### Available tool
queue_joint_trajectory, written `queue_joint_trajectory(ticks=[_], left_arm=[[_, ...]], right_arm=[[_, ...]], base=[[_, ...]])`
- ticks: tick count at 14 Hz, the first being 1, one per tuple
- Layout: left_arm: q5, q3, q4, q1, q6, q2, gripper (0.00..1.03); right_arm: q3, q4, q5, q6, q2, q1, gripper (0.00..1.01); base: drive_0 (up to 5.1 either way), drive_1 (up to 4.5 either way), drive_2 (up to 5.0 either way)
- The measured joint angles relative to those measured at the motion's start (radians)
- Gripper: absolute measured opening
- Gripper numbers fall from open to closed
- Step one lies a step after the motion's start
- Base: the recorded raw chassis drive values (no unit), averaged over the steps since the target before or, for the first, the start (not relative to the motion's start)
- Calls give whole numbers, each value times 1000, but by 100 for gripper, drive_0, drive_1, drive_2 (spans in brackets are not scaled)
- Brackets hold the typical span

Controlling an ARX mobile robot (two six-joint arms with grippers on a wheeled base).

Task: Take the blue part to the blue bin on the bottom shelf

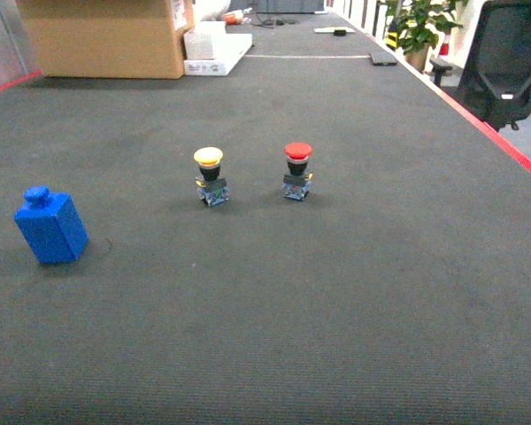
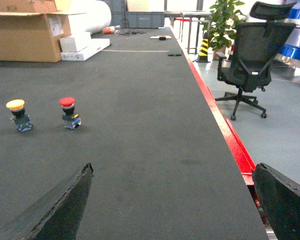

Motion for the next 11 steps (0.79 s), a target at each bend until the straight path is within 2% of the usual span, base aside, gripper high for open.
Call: queue_joint_trajectory(ticks=[8, 9, 10, 11], left_arm=[[0, 0, -9, 0, 0, 0, 98], [-157, 30, -89, -69, -40, 79, 98], [-243, 38, -47, -103, -61, 166, 98], [-290, 38, 100, -91, -89, 338, 98]], right_arm=[[0, -7, 0, 0, 0, 0, 98], [0, -7, 1, 0, 0, 0, 98], [0, -8, 0, -1, 0, 0, 98], [0, -6, 0, 0, 0, 0, 98]], base=[[0, 0, 0], [0, 0, 0], [0, 0, 0], [0, 0, 0]])
